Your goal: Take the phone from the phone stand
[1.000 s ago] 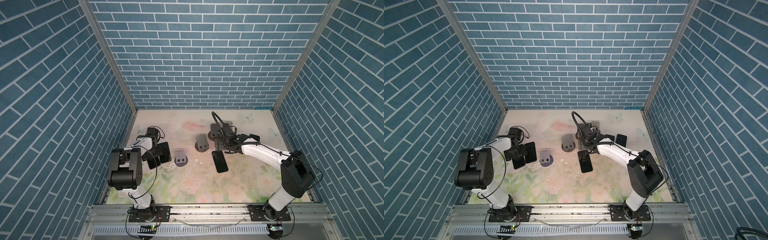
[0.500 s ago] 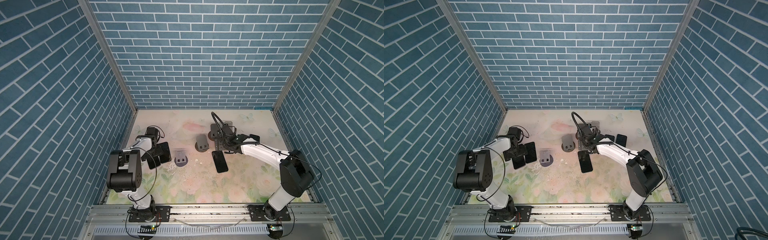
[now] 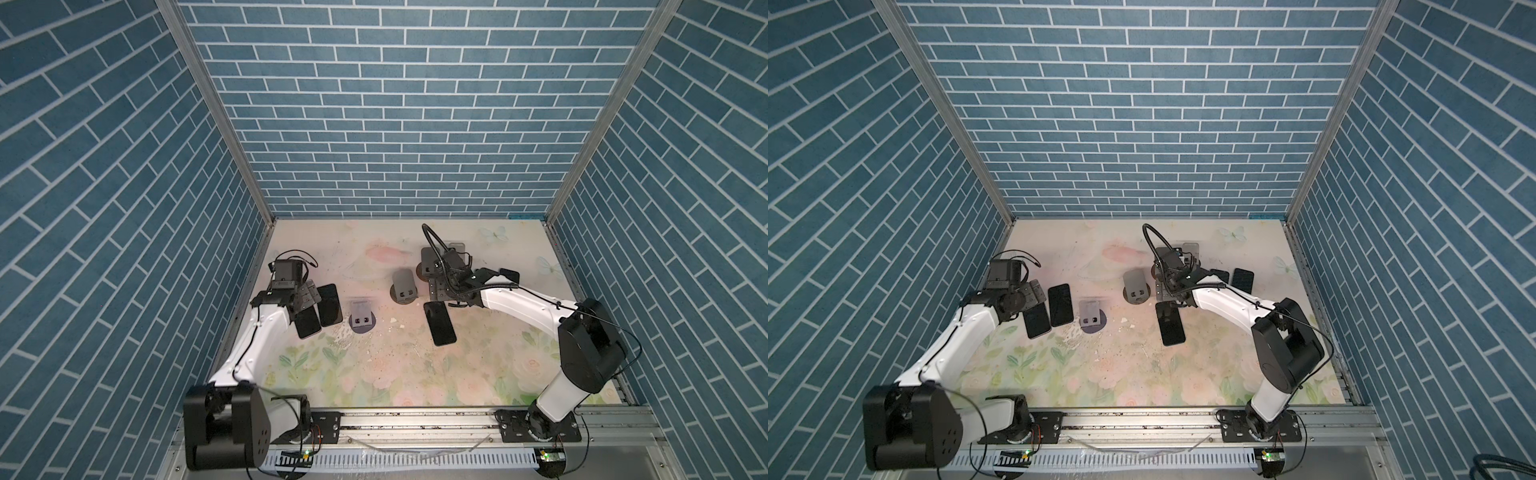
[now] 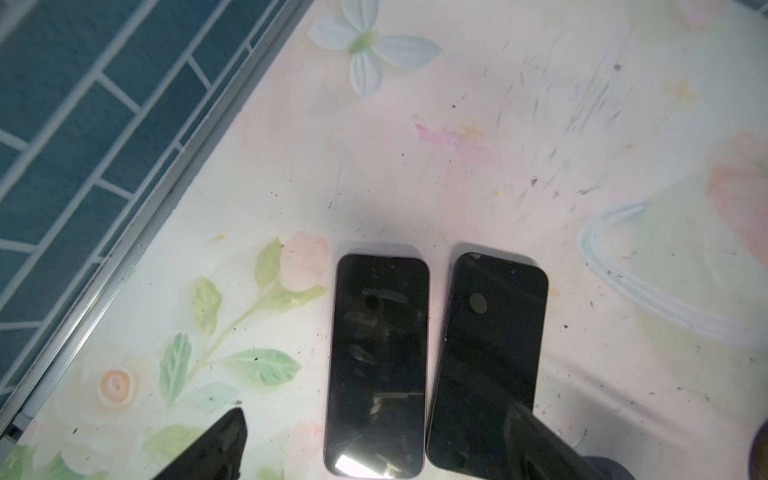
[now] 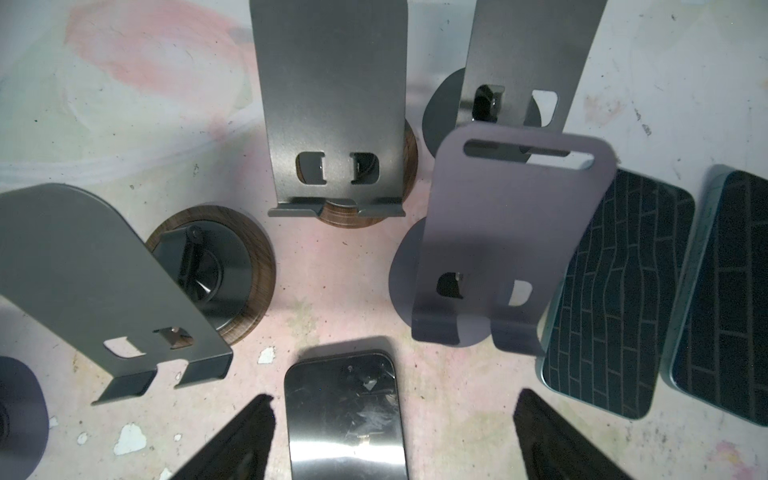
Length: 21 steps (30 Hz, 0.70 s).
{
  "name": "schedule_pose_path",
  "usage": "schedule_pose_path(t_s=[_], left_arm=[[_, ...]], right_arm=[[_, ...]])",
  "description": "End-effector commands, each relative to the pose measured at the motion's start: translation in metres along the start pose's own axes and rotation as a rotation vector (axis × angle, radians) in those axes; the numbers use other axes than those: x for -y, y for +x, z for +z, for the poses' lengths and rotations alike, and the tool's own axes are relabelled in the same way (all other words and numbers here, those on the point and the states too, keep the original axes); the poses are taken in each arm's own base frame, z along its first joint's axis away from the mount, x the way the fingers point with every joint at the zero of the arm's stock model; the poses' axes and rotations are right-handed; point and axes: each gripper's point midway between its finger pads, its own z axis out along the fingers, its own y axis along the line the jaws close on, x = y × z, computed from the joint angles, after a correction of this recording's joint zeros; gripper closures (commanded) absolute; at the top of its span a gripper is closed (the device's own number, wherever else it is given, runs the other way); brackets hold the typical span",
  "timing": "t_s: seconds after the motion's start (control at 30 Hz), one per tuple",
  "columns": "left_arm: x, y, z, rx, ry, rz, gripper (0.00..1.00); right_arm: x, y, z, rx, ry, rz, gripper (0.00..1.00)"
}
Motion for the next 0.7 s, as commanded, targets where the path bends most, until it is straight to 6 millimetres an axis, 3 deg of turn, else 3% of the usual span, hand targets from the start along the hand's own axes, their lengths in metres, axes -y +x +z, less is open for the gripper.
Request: schedule_pose_path(t_s=[0.0, 0.17, 0.37, 0.57, 0.67], left_arm=[[-0.004, -0.015, -0.019, 0.137, 0.034, -0.047, 0.00], [-0.017, -0.020, -0.029, 0.302, 0.032, -0.091, 0.00], [-0.036, -0.031, -0.031, 0.449, -0.074, -0.038, 0.01], [-0.032, -0.039, 0.001, 0.526, -0.124, 0.041, 0.00], [-0.019, -0.042, 0.018, 0.581, -0.083, 0.090, 0.00]], right_arm=[[-0.001, -0.016, -0.006, 0.033, 0.021, -0.028, 0.09], [0.015, -0.027, -0.016, 0.084, 0.101, -0.058, 0.08], [0.056, -0.046, -0.037, 0.205, 0.246, -0.023, 0.07], [0.098, -0.059, -0.052, 0.350, 0.318, 0.030, 0.01], [0.116, -0.060, -0.056, 0.399, 0.350, 0.051, 0.01]])
